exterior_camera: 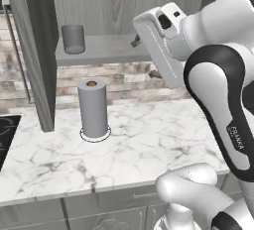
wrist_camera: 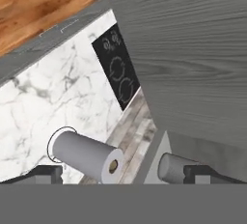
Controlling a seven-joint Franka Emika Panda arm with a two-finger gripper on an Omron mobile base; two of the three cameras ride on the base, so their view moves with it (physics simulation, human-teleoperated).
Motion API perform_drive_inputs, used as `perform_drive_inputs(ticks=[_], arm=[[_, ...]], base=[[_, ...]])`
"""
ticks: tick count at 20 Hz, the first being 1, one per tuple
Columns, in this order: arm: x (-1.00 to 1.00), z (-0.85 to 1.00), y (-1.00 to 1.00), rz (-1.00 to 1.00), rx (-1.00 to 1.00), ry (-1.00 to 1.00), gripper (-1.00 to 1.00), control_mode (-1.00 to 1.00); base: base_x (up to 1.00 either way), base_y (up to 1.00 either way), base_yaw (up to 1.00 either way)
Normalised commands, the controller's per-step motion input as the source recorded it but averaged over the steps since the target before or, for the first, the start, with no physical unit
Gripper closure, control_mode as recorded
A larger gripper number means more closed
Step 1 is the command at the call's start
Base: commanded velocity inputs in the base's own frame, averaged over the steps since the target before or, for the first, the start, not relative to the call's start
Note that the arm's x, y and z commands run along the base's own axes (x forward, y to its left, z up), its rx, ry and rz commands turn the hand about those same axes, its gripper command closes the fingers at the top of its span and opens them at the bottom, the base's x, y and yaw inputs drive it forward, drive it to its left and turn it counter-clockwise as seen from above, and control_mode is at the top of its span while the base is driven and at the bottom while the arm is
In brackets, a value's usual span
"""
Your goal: There is a bowl on the dining counter. Grab a lemon wedge from the fridge and place it in the bowl. Then get the liquor bottle and glass cup from the cabinet and place them next to the bowl.
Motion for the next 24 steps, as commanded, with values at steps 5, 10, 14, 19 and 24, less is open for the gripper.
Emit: perform_drive_inputs(ticks=[5, 10, 14, 19, 24], arm=[[0.51, 0.00, -0.01, 0.00, 0.17, 0.00, -1.00, -1.00], [0.05, 0.00, -0.03, 0.00, 0.01, 0.00, -1.00, -1.00], [0.42, 0.00, 0.00, 0.00, 0.08, 0.00, -1.00, -1.00], [0.54, 0.00, 0.00, 0.03, 0.11, 0.00, -1.00, -1.00], [0.46, 0.00, 0.10, 0.00, 0.03, 0.06, -1.00, -1.00]], base=[[0.00, 0.00, 0.00], [0.00, 0.00, 0.00], [0.00, 0.00, 0.00], [0.00, 0.00, 0.00], [0.00, 0.00, 0.00]])
